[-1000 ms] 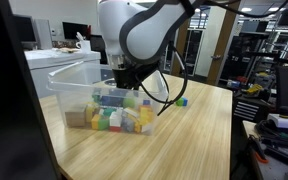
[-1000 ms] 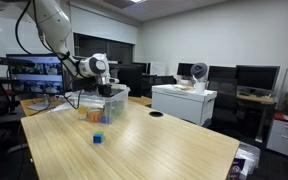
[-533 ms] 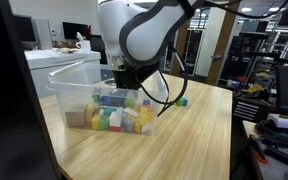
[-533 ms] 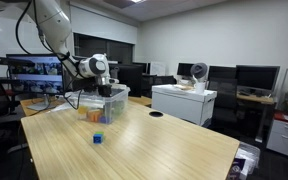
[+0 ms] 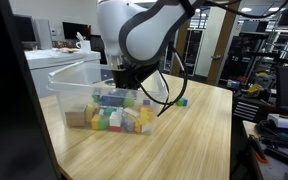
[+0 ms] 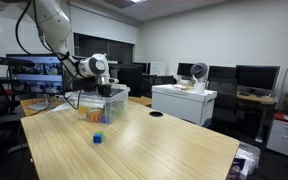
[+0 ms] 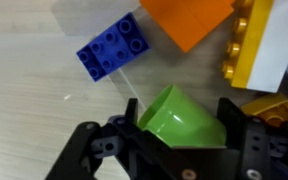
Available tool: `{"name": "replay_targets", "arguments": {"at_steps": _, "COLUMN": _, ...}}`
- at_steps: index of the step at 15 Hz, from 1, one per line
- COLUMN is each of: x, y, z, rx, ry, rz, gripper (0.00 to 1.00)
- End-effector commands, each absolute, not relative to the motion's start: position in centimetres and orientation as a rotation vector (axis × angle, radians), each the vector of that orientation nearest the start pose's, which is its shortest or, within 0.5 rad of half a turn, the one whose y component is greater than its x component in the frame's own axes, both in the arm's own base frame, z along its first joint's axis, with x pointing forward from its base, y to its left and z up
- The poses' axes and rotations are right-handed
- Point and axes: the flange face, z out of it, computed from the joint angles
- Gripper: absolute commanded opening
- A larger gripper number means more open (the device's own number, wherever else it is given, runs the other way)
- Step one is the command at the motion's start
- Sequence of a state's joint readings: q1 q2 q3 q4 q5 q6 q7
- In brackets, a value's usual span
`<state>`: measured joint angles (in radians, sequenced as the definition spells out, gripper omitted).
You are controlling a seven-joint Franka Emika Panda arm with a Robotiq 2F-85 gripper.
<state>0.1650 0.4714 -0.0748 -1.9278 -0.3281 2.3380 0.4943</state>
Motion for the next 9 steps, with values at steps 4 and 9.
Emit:
{"name": "replay_targets", "arguments": {"at_steps": 4, "x": 59.8, "y": 5.6, "z": 29.3, "rx": -3.378, "ry": 0.204, "rz": -0.089, "gripper": 0.56}}
{"name": "replay_targets", "arguments": {"at_steps": 9, "x": 56.8, "y": 7.2, "z": 35.3, "rx": -3.344, "ry": 0.063, "rz": -0.152, "gripper": 0.56}}
